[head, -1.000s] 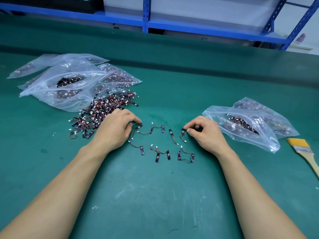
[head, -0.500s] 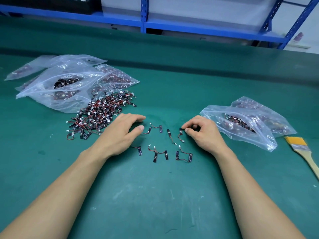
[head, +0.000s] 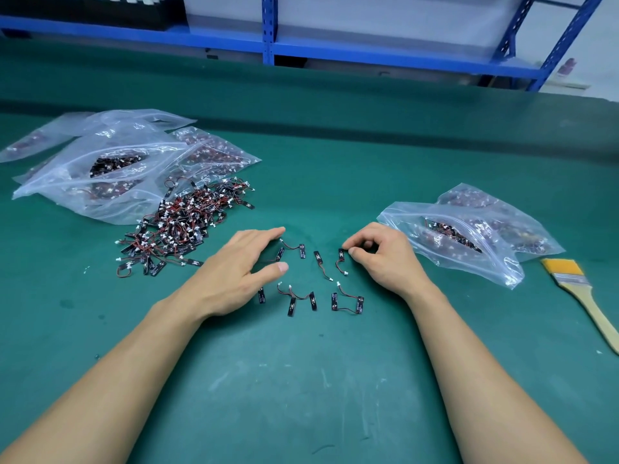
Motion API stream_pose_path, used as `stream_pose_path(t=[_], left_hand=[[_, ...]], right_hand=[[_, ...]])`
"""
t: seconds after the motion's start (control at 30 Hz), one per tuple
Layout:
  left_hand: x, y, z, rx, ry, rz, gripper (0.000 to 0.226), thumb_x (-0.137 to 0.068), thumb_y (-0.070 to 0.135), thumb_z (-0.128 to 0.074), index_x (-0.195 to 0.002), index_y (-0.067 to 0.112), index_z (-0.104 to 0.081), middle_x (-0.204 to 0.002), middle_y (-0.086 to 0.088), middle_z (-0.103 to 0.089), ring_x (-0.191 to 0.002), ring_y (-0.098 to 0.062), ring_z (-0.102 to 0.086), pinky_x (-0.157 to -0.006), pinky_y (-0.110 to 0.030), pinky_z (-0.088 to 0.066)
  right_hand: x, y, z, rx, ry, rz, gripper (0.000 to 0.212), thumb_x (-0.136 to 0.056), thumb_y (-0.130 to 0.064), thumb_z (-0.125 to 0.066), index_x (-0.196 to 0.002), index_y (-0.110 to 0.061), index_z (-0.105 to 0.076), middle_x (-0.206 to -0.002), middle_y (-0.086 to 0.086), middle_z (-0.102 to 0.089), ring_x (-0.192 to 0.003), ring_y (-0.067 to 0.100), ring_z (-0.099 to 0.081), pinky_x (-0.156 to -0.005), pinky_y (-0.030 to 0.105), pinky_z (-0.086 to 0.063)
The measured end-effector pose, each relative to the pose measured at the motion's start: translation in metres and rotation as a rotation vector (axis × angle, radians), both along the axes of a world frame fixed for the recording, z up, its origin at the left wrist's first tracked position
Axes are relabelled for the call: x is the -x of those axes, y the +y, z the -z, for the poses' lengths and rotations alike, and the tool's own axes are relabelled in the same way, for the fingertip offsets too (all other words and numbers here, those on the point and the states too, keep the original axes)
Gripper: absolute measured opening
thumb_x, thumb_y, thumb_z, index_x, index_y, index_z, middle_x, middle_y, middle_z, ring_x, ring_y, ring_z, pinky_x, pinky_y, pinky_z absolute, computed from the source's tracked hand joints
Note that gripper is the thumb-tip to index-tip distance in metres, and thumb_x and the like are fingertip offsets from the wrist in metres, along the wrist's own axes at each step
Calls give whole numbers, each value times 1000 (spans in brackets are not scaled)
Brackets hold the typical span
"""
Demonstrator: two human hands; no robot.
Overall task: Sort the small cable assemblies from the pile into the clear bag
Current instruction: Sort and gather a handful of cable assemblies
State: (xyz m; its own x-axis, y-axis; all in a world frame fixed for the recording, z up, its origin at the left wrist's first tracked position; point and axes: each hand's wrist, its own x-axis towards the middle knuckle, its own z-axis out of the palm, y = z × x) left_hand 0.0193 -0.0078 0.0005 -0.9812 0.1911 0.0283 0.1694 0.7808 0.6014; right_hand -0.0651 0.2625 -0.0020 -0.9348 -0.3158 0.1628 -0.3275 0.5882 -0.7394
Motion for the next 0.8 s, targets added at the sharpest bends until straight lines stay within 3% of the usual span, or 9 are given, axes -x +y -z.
stream_pose_path(t=[0.1,0.2,0.3,0.37,0.47,0.57,0.63,0.73,0.8], left_hand=[[-1,6,-1,-28,-5,7,87,-77,79,-37,-153,38,-25,-153,18,-35,-142,2,-21,-117,-42,-29],[-5,32,1,20,8,85,105,-66,91,-45,-154,40,-19,-158,21,-24,-142,10,-10,-122,-33,-17],[-5,74,7,136,62,163,126,-56,100,-41,-158,31,-12,-164,17,-10,-149,-2,0,-124,-33,-6],[-3,96,10,156,104,164,126,-59,97,-43,-158,26,-11,-164,14,-9,-150,-5,-2,-125,-34,-5],[1,106,12,121,186,94,102,-72,80,-56,-152,23,-29,-154,10,-30,-142,-9,-21,-121,-30,-18],[3,100,12,67,248,74,57,-83,59,-65,-128,26,-56,-129,11,-49,-124,-10,-39,-107,-28,-35],[3,96,10,48,282,76,32,-87,48,-67,-111,27,-63,-112,12,-54,-111,-10,-44,-96,-29,-41],[4,89,6,21,310,94,18,-87,36,-70,-101,26,-65,-100,12,-57,-99,-10,-46,-90,-31,-44],[4,80,4,-39,310,100,21,-85,35,-72,-103,26,-65,-100,13,-59,-96,-9,-47,-89,-31,-45]], right_hand=[[0,0,1,-2,0,5,26,-84,-6,-70,-78,-31,-74,-86,-8,-62,-76,-2,-52,-69,6,-37],[2,-2,2,-4,13,15,25,-83,-6,-70,-79,-30,-75,-86,-8,-63,-75,-3,-53,-68,5,-37],[3,-4,3,-41,56,20,20,-82,-7,-70,-80,-26,-76,-84,-7,-64,-74,-5,-54,-68,6,-37],[3,-4,4,-40,73,24,19,-81,-8,-70,-80,-26,-76,-81,-9,-63,-74,-6,-54,-68,7,-38],[3,-3,3,-29,61,34,20,-81,-8,-70,-79,-28,-75,-82,-10,-63,-74,-5,-54,-68,6,-38],[3,-2,3,-36,48,35,22,-82,-7,-69,-80,-28,-75,-85,-9,-63,-75,-4,-54,-68,7,-38],[2,-2,2,-30,38,35,22,-83,-6,-68,-80,-27,-75,-84,-9,-63,-75,-4,-54,-67,6,-38],[1,-2,2,-24,35,33,22,-83,-6,-68,-81,-27,-75,-84,-9,-63,-74,-4,-54,-68,6,-38],[1,-1,2,-14,32,35,23,-83,-6,-69,-81,-28,-75,-84,-10,-63,-74,-3,-54,-68,7,-38]])
